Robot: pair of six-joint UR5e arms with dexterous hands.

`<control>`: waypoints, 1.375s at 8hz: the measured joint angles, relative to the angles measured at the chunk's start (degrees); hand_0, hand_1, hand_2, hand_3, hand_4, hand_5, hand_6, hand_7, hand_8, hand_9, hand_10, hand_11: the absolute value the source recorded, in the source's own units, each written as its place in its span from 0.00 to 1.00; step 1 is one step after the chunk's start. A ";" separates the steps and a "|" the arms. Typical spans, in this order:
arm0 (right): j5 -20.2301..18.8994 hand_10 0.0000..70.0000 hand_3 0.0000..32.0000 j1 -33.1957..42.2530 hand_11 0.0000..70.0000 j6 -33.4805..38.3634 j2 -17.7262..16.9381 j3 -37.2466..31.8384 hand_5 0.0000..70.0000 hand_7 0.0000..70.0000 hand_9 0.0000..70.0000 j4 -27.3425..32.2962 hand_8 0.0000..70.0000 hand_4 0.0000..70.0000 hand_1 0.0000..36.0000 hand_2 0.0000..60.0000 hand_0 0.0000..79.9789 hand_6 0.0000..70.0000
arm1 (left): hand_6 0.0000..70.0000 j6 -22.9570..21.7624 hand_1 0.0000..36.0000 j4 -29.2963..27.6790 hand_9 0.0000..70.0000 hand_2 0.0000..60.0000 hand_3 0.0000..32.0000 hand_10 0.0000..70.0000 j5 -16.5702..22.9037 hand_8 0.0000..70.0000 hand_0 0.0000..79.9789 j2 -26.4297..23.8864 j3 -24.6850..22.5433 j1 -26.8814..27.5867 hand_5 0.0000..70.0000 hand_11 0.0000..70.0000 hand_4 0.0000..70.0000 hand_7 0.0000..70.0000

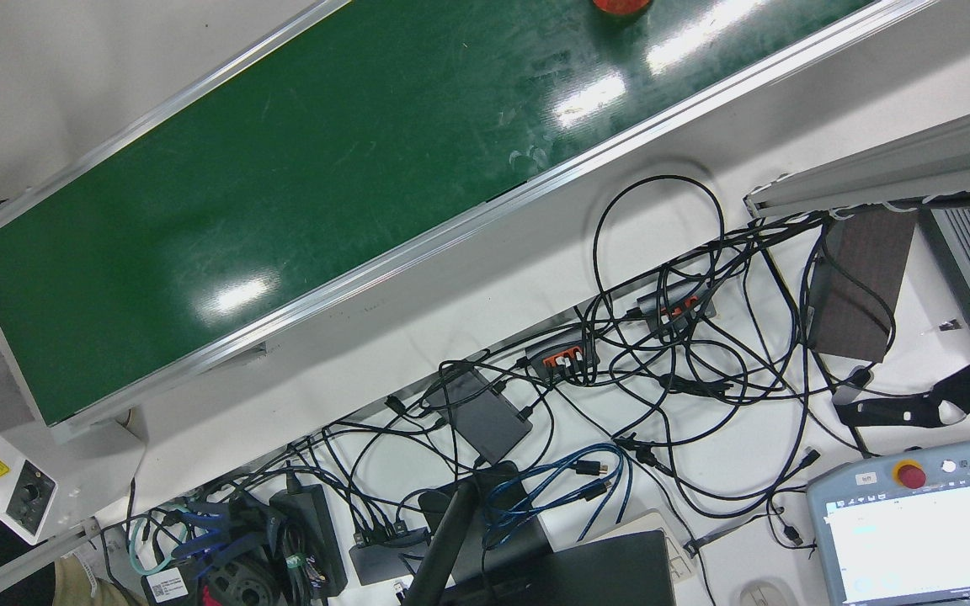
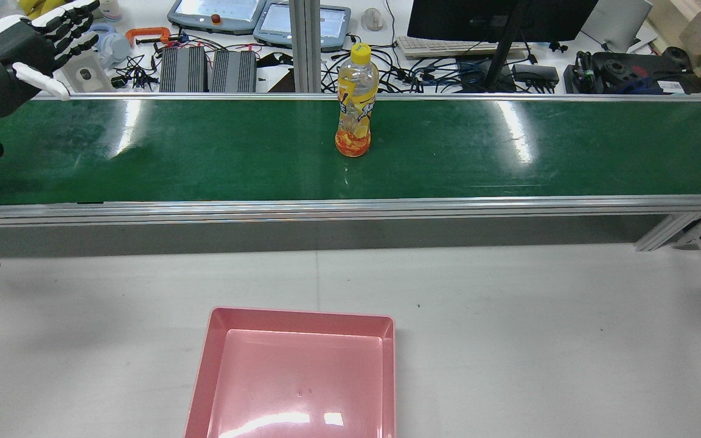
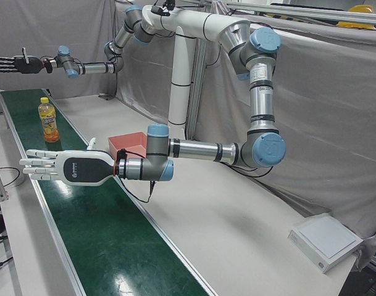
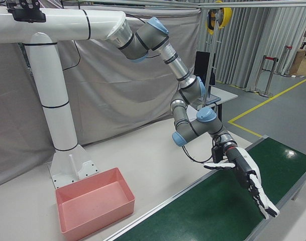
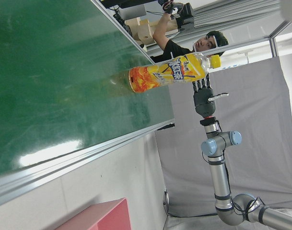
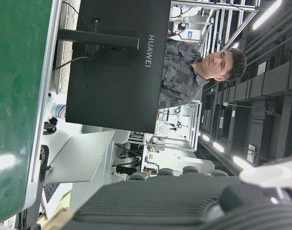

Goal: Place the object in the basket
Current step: 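Move the left hand along the conveyor toward the orange-labelled bottle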

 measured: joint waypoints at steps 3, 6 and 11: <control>0.00 0.00 0.00 0.00 0.00 0.00 0.00 0.00 0.00 0.00 0.00 0.00 0.00 0.00 0.00 0.00 0.00 0.00 | 0.00 1.11 0.17 3.12 0.00 0.00 0.00 0.06 -0.13 0.00 0.70 -0.41 0.12 1.32 0.11 0.11 0.10 0.00; 0.00 0.00 0.00 0.00 0.00 0.00 0.00 0.00 0.00 0.00 0.00 0.00 0.00 0.00 0.00 0.00 0.00 0.00 | 0.00 1.69 0.16 4.24 0.00 0.00 0.00 0.07 -0.21 0.00 0.69 -1.03 0.09 1.32 0.10 0.13 0.09 0.00; 0.00 0.00 0.00 0.00 0.00 0.00 0.00 0.00 0.00 0.00 0.00 0.00 0.00 0.00 0.00 0.00 0.00 0.00 | 0.00 1.70 0.14 4.16 0.00 0.00 0.00 0.09 -0.32 0.00 0.67 -2.54 -0.36 1.68 0.08 0.15 0.09 0.00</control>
